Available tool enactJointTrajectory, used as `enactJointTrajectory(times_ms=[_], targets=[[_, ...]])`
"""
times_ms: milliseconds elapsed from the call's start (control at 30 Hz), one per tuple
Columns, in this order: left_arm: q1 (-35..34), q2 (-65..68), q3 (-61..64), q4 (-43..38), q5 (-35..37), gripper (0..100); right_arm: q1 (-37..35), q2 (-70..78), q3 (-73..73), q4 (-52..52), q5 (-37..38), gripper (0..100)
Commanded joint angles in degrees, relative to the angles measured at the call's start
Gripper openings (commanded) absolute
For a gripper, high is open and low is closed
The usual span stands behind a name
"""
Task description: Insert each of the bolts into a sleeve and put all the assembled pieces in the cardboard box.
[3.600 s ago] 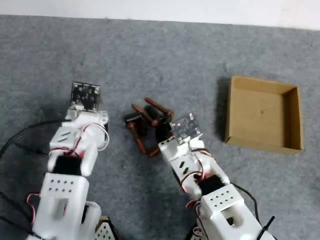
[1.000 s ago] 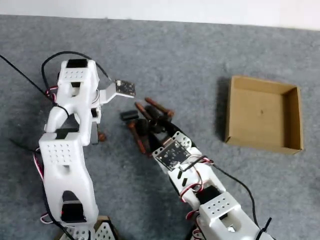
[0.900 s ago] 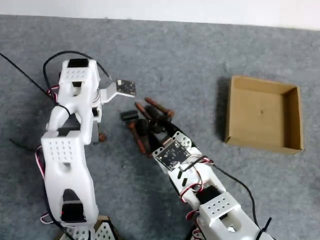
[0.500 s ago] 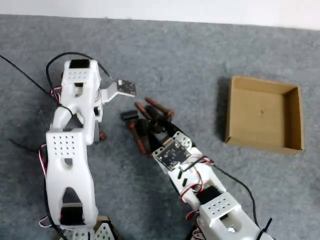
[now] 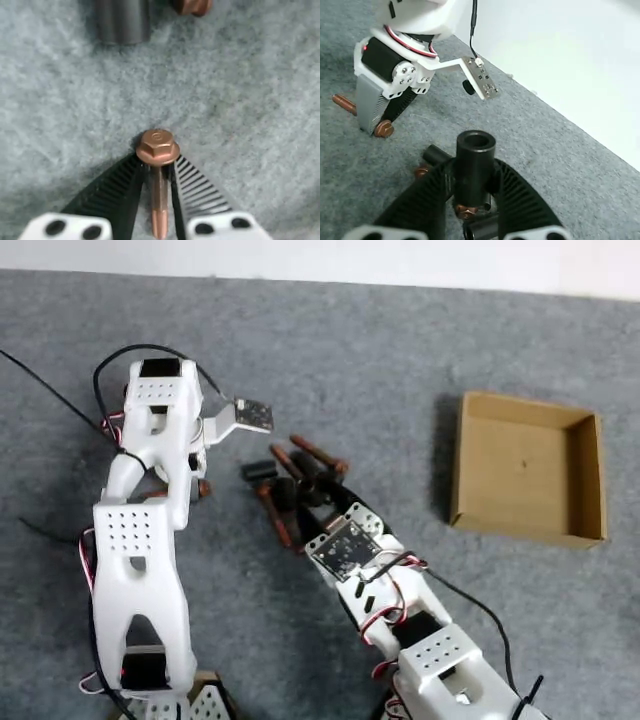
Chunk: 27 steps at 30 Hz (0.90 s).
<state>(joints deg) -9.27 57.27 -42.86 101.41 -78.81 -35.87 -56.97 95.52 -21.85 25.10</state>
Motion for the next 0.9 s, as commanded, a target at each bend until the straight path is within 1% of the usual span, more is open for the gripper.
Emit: enactJointTrajectory(times_ms=[0,100,267,333,467,533,700,767,867], targets=[[0.4,-2.07,-5.32,-0.53,-8.53,0,1.8,-0.84,2.42,-1.98,0.35,0.3],[1.45,-6.2,-9.71,-1.05,1.76,0,2.59,-0.84,2.33,-1.98,0.35,0.3],[5.41,-12.35,-21.14,-0.97,25.85,0,2.68,-0.92,2.42,-1.98,0.35,0.3],[6.46,-15.16,-24.84,-0.97,34.2,0,2.68,-0.92,2.42,-1.98,0.26,0.3],[6.55,-22.02,-27.47,-0.88,48.7,0,2.77,-0.92,2.42,-1.98,0.26,0.3],[6.46,-26.07,-27.47,-0.88,53.36,0,2.77,-0.84,2.42,-1.98,0.26,0.3],[6.46,-36.79,-27.12,-0.62,61.01,0,3.91,-1.1,2.42,-1.98,0.26,0.3],[6.55,-41.63,-24.57,-0.53,62.95,0,4.0,-1.1,2.42,-1.98,0.26,0.3],[6.81,-49.98,-16.31,-0.53,64.35,0,3.82,-0.92,2.42,-1.98,0.26,0.3]])
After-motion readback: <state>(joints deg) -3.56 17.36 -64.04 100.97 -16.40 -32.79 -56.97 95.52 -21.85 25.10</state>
